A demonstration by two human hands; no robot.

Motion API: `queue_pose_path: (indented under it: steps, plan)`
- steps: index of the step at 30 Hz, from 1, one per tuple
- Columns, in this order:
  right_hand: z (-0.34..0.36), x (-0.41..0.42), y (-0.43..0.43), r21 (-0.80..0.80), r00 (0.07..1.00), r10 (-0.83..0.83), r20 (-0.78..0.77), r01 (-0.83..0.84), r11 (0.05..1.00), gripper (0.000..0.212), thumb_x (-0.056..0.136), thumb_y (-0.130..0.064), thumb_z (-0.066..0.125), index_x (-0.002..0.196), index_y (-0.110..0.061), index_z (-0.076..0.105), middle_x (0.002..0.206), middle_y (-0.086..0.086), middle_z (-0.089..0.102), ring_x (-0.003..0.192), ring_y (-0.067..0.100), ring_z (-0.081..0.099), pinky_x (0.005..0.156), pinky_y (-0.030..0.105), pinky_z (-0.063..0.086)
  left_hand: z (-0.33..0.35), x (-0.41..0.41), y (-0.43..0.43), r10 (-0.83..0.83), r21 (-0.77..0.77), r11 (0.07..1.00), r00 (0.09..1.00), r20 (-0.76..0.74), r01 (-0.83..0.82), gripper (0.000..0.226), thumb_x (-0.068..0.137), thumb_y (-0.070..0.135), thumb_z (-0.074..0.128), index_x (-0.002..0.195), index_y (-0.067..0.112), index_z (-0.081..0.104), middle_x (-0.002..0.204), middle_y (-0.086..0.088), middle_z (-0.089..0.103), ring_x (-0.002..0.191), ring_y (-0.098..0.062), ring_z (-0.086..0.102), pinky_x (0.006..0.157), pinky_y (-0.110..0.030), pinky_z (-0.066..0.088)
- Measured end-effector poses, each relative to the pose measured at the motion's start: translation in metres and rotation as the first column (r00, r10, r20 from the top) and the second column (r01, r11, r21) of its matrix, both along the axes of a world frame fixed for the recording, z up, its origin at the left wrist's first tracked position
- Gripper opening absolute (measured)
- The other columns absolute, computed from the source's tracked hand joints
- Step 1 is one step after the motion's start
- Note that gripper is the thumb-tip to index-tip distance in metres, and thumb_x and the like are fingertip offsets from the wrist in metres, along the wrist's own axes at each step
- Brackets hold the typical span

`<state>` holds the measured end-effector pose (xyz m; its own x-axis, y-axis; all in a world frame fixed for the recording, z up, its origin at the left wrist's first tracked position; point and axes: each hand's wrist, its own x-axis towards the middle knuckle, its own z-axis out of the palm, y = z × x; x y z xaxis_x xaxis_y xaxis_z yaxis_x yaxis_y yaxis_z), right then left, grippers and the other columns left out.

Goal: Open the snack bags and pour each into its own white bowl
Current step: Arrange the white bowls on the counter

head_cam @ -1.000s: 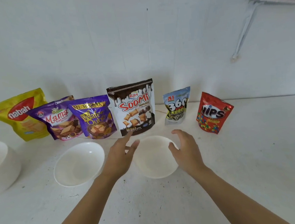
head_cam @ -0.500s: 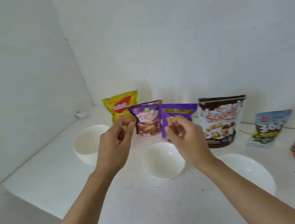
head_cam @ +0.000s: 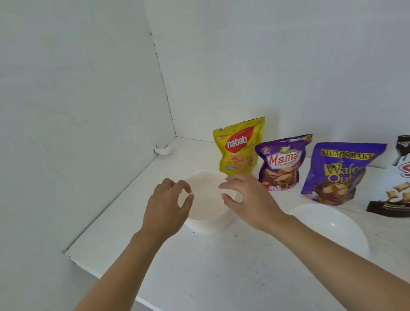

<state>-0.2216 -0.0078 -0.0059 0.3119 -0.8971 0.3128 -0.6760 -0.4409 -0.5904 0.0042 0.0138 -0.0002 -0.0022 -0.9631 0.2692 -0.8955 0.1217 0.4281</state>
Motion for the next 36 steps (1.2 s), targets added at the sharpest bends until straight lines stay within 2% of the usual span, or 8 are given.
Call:
queue_pose_path:
  steps: [7,11,15,19,23,28,32,36]
  plan:
    - [-0.022,0.018,-0.031,0.123,0.970,-0.107,-0.219,0.136,0.983,0.051,0.091,-0.029,0.065,0.140,-0.027,0.052,0.146,-0.001,0.043,0.134,0.020,0.040,0.104,0.037,0.045,-0.016,0.028,-0.044,-0.028,0.238,0.971,1.000,0.011,0.025,0.053,0.082,0.028,0.071,0.133,0.026,0.056,0.120,0.002,0.053,0.091,-0.021,0.063,0.084,-0.037,0.054]
    - [-0.017,0.019,-0.041,0.117,0.941,-0.107,-0.322,0.151,0.982,0.055,0.089,-0.021,0.063,0.142,-0.028,0.050,0.146,-0.001,0.045,0.135,0.020,0.039,0.104,0.040,0.045,-0.013,0.033,-0.052,-0.071,0.261,0.963,0.997,0.015,0.065,0.063,0.073,0.040,0.062,0.135,0.033,0.055,0.115,0.012,0.058,0.094,-0.016,0.060,0.086,-0.038,0.051]
    - [-0.011,0.019,-0.046,0.090,0.916,-0.079,-0.393,0.123,0.988,0.052,0.088,-0.020,0.062,0.138,-0.029,0.053,0.144,-0.001,0.048,0.135,0.021,0.039,0.104,0.046,0.045,-0.013,0.038,-0.048,-0.077,0.252,0.964,0.997,-0.021,0.080,0.069,0.071,0.047,0.053,0.140,0.035,0.053,0.140,0.016,0.055,0.113,-0.017,0.056,0.098,-0.040,0.047]
    - [-0.005,0.016,-0.046,0.067,0.956,-0.091,-0.279,0.114,0.991,0.050,0.082,-0.017,0.066,0.131,-0.026,0.060,0.136,-0.005,0.052,0.130,0.018,0.042,0.102,0.043,0.046,-0.011,0.041,-0.040,-0.071,0.190,0.978,0.994,-0.086,0.086,0.066,0.072,0.047,0.059,0.137,0.036,0.057,0.143,0.015,0.055,0.119,-0.017,0.050,0.103,-0.041,0.042]
    - [0.012,0.008,-0.042,0.095,0.985,-0.174,-0.018,0.175,0.980,0.053,0.077,-0.009,0.072,0.127,-0.023,0.061,0.129,-0.007,0.055,0.116,0.012,0.050,0.098,0.033,0.049,0.014,0.036,-0.043,-0.123,0.143,0.977,0.963,-0.242,0.161,0.056,0.079,0.026,0.076,0.131,0.038,0.059,0.132,0.022,0.058,0.095,-0.002,0.059,0.078,-0.015,0.046]
    - [0.041,-0.026,-0.028,0.151,0.901,-0.335,0.274,0.304,0.941,0.054,0.073,0.000,0.071,0.123,-0.021,0.064,0.111,-0.011,0.060,0.105,0.015,0.058,0.086,0.034,0.057,0.056,-0.003,-0.048,-0.172,0.103,0.969,0.916,-0.363,0.223,0.053,0.080,0.019,0.074,0.125,0.043,0.062,0.111,0.030,0.056,0.082,0.012,0.058,0.063,-0.008,0.039]
    - [0.059,-0.067,-0.008,0.147,0.822,-0.410,0.396,0.384,0.911,0.051,0.072,0.006,0.066,0.115,-0.022,0.069,0.096,-0.016,0.064,0.090,0.004,0.063,0.063,0.011,0.050,0.069,-0.046,-0.044,-0.231,0.047,0.962,0.894,-0.385,0.269,0.053,0.078,0.019,0.074,0.125,0.042,0.063,0.114,0.029,0.058,0.086,0.011,0.058,0.065,-0.005,0.039]
    - [0.066,-0.130,0.026,0.187,0.740,-0.478,0.473,0.446,0.875,0.048,0.074,0.003,0.064,0.112,-0.027,0.070,0.097,-0.012,0.068,0.088,0.010,0.064,0.061,0.031,0.059,0.072,-0.109,-0.034,-0.260,0.038,0.950,0.853,-0.453,0.310,0.052,0.075,0.017,0.078,0.119,0.043,0.068,0.094,0.011,0.068,0.067,0.000,0.058,0.066,-0.016,0.044]
